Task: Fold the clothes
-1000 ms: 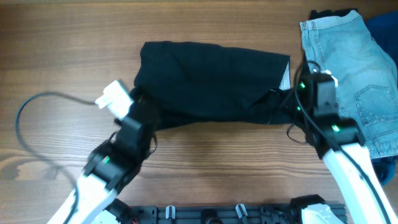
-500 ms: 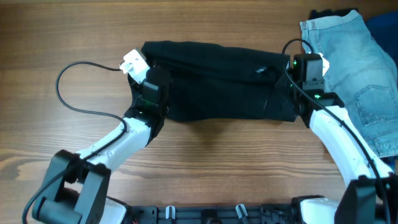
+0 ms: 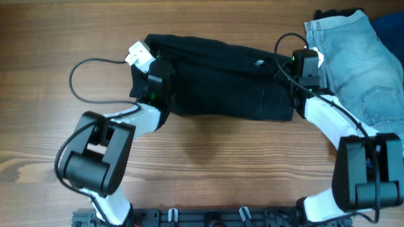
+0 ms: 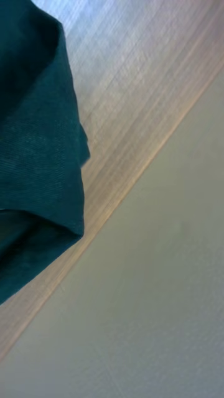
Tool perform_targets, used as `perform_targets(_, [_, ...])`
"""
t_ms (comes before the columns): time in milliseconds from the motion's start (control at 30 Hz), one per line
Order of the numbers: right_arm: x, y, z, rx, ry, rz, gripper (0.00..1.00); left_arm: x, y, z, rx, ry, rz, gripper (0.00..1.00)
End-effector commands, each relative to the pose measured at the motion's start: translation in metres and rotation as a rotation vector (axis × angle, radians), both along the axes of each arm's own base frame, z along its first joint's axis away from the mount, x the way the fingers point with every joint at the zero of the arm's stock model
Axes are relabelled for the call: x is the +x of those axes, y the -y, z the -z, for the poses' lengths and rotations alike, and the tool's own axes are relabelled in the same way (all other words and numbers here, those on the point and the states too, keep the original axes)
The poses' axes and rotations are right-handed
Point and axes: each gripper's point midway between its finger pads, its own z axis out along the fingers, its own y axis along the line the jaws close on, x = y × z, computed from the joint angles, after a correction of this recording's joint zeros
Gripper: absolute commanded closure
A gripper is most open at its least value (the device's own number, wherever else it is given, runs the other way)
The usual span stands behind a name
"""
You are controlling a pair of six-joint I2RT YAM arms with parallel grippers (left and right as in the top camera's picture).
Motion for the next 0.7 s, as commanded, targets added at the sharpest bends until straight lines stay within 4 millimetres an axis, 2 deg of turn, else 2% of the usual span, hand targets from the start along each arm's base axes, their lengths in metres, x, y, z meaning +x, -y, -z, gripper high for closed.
perform_targets(0, [0.009, 0.011, 0.004, -0.034, 0.023, 0.023, 0.96, 0.024, 0.000, -0.014, 0.047, 0.037, -0.007, 0.96])
perform_targets(67, [0.016, 0.012, 0.002, -0.037, 0.057, 0.029, 0.95, 0.034, 0.004, -0.018, 0.076, 0.046, -0.001, 0.96])
perform_targets(267, [0.026, 0.015, -0.003, -0.042, 0.105, 0.042, 0.96, 0.038, 0.005, -0.018, 0.092, 0.043, 0.013, 0.96])
perform_targets(300, [0.027, 0.019, -0.005, -0.049, 0.114, 0.055, 0.92, 0.039, 0.004, -0.017, 0.090, 0.042, 0.019, 0.92])
perform_targets(367, [0.029, 0.025, -0.009, -0.061, 0.133, 0.075, 0.00, 0.041, 0.000, -0.016, 0.088, 0.041, 0.018, 0.00])
perform_targets(500, [0.027, 0.026, -0.016, -0.038, 0.133, 0.031, 0.00, 0.043, -0.006, -0.026, 0.155, 0.054, 0.018, 0.00])
perform_targets(600, [0.018, 0.032, -0.035, -0.039, 0.126, -0.007, 0.00, 0.039, -0.004, -0.046, 0.286, 0.046, 0.046, 0.00])
perform_targets(667, [0.009, 0.034, -0.050, -0.062, 0.122, -0.060, 0.00, 0.033, -0.003, -0.059, 0.299, 0.025, 0.067, 0.00])
